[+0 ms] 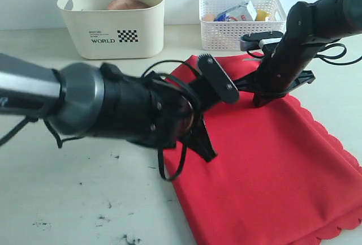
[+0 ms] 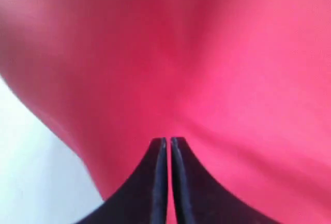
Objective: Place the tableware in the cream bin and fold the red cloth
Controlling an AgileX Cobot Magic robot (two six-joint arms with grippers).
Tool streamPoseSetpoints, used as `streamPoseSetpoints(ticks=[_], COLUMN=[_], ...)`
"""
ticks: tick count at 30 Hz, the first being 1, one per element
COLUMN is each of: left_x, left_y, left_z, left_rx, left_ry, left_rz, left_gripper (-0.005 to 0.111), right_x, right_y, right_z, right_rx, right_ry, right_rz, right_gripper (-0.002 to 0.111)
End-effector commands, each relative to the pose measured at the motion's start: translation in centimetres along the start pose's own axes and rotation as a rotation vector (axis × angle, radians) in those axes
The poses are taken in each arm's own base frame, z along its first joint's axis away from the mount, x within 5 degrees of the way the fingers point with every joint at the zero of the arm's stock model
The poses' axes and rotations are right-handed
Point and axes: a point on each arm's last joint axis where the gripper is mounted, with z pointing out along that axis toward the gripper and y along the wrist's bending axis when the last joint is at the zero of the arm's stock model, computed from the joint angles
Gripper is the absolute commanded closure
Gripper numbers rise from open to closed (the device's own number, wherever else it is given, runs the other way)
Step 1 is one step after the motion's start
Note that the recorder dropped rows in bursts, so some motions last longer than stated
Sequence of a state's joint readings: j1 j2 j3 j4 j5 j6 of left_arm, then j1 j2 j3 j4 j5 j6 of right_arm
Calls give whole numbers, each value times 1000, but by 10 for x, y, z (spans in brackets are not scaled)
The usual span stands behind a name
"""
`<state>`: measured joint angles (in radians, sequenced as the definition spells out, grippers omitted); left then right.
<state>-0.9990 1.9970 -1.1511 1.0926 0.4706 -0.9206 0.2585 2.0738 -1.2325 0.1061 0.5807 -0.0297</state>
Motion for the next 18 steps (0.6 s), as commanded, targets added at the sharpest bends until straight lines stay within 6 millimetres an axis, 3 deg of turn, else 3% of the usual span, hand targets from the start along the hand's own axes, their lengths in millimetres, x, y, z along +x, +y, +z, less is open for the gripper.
streamPoseSetpoints(ticks=[1,6,10,14,18], left_x=[1,22,46,46,21], left_y=[51,104,137,149,136], left_z=[43,79,85,70,46], left_rx=[33,-84,-194,-237,-158], left_ry=[-37,61,191,237,152], left_rz=[-148,-304,-448,-453,-407], left_gripper=[102,102,102,102,102], right_x=[7,7,10,10,10], right_y=[-3,-4,-4,-5,-5], right_z=[18,25,32,37,36], right_rx=[10,12,13,14,14], right_ry=[47,43,59,60,58], right_rz=[-12,-16,-17,-17,-17], right_gripper=[108,108,108,108,108])
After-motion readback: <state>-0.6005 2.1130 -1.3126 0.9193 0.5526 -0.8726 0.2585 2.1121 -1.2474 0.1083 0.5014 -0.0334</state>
